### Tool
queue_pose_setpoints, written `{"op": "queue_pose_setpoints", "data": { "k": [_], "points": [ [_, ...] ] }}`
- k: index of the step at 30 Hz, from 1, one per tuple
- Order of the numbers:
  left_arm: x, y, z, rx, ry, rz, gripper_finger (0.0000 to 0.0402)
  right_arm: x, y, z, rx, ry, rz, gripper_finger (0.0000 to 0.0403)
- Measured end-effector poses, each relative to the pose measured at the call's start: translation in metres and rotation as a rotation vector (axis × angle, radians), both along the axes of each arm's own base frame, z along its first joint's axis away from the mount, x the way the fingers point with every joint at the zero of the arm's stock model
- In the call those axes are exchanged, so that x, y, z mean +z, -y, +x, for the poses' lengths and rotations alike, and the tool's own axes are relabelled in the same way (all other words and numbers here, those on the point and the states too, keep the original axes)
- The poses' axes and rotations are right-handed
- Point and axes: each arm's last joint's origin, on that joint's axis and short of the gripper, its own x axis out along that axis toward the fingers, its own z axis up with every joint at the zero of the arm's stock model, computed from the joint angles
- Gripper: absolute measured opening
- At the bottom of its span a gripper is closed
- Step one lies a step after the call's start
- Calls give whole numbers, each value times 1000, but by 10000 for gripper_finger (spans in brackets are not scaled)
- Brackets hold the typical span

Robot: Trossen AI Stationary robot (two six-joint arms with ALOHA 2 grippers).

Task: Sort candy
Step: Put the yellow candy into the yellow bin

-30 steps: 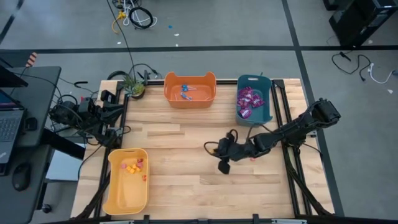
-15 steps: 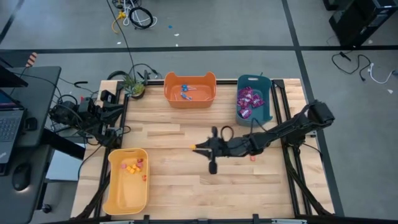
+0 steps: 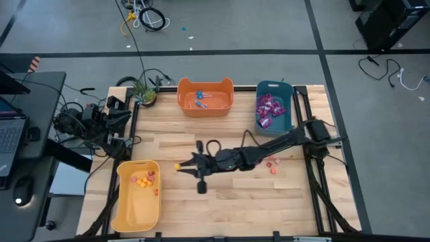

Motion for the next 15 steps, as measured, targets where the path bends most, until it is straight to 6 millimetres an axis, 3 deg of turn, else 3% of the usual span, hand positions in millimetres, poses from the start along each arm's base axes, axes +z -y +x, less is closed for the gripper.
{"op": "queue_pose_setpoints", "data": {
  "k": [15],
  "points": [
    [-1, 0, 1, -15, -7, -7, 67, -28, 11, 76, 46, 43, 22, 49]
  ]
}}
